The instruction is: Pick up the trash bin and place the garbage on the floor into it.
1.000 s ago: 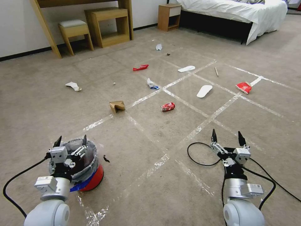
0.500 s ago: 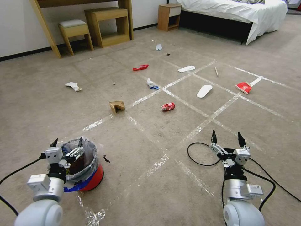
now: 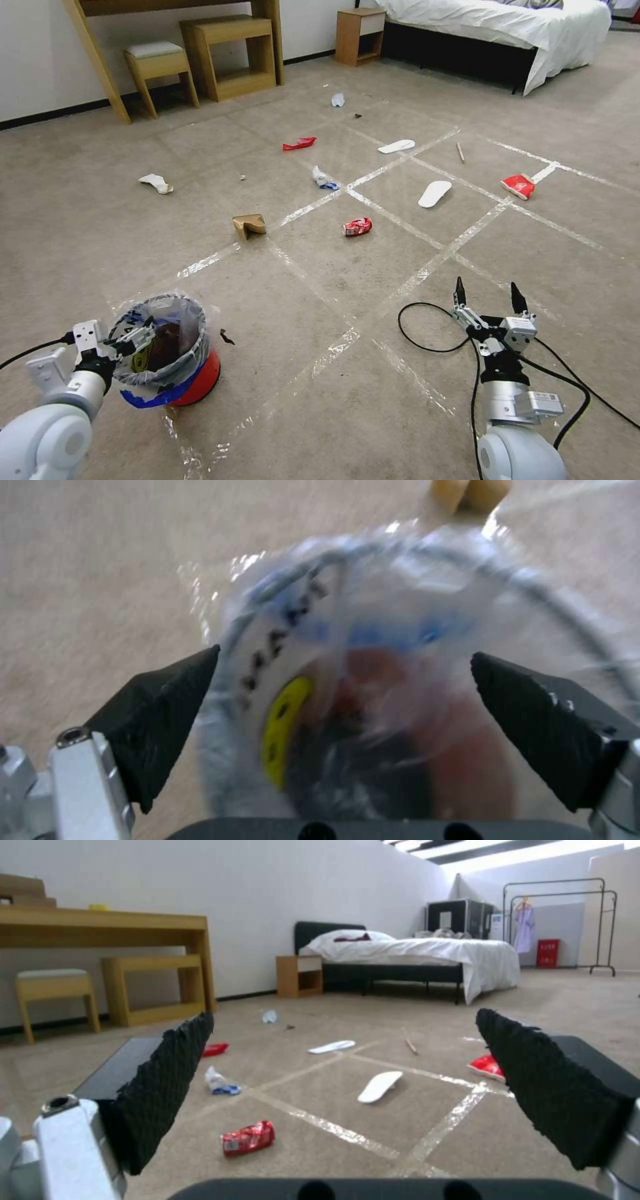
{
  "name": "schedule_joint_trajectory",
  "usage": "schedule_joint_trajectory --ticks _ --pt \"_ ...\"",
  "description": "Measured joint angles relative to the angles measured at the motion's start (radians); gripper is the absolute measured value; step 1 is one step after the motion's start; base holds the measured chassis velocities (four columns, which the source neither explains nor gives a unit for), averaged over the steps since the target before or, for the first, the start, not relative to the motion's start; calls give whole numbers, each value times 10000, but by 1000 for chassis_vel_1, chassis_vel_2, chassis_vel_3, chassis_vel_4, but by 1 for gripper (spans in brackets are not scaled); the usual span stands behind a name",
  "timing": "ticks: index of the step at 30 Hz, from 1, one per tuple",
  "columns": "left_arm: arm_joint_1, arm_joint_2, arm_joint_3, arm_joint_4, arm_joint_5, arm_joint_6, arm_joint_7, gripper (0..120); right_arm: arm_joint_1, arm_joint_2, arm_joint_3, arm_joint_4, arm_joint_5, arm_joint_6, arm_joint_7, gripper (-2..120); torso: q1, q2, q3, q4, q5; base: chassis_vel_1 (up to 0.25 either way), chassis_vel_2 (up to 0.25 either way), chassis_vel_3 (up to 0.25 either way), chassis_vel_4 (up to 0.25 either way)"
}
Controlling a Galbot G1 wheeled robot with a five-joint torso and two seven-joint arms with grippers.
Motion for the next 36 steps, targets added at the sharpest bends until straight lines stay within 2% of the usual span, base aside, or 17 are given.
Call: schedule_joint_trajectory --ticks 2,3,6,7,10,18,36 --pt "-25 373 -124 257 -210 116 -16 100 -12 8 18 -35 -6 3 6 100 0 0 0 -1 1 0 0 0 0" --pt "-25 373 -124 257 -210 116 -16 100 -12 8 18 -35 -6 3 6 100 0 0 0 -1 1 0 0 0 0" --pt "-57 944 -351 671 -536 203 -11 100 -25 128 24 -104 -65 27 9 100 0 0 0 0 2 0 0 0 0" --pt "-57 944 -351 671 -536 203 -11 100 -25 128 24 -104 -65 27 9 100 0 0 0 0 2 0 0 0 0" --pt "-123 1279 -357 1093 -863 204 43 99 -23 282 -3 -140 -161 40 10 100 0 0 1 0 3 0 0 0 0" --pt "-268 1451 -235 1871 -1245 224 228 100 -44 398 44 -151 -264 49 19 100 0 0 0 1 2 0 0 0 0" --pt "-850 1508 307 2890 -1724 440 482 98 -57 457 182 -327 -456 86 90 100 0 0 0 0 4 0 0 0 0"
